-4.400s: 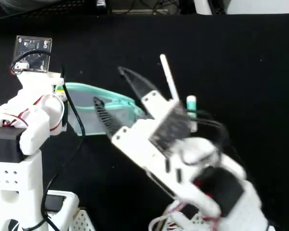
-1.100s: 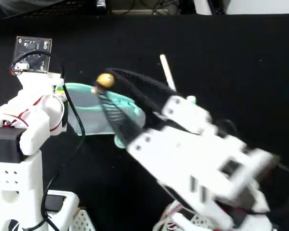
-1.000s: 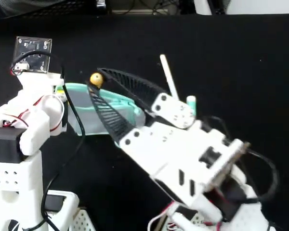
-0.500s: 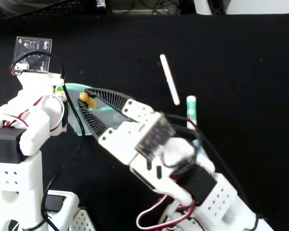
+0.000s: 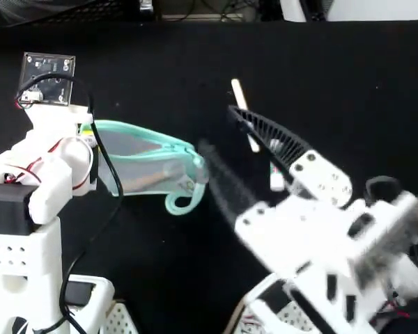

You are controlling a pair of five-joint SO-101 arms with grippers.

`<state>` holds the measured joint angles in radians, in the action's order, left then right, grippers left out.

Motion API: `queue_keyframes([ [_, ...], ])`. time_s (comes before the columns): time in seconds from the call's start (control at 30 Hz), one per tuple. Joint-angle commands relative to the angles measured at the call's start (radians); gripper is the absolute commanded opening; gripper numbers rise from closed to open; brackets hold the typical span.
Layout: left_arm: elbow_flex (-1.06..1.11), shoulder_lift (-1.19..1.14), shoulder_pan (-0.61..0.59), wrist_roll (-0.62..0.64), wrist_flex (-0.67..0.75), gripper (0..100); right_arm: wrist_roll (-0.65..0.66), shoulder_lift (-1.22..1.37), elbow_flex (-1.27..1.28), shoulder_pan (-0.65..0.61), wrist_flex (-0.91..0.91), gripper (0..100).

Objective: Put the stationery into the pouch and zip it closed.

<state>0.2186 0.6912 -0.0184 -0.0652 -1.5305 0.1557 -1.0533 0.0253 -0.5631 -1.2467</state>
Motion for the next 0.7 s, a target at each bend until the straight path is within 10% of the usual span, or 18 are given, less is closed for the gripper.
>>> queue_keyframes([
  [0.0, 0.097, -0.015, 0.008, 0.002, -0.008, 3, -0.009, 0.016, 0.160, 0.307, -0.035, 3.3],
  [0.33, 0.097, -0.015, 0.008, 0.002, -0.008, 3, 0.095, 0.300, 0.806, 0.609, 0.262, 15.8],
  [0.67, 0.097, -0.015, 0.008, 0.002, -0.006, 3, 0.068, 1.017, 0.286, 0.697, 0.180, 16.2],
])
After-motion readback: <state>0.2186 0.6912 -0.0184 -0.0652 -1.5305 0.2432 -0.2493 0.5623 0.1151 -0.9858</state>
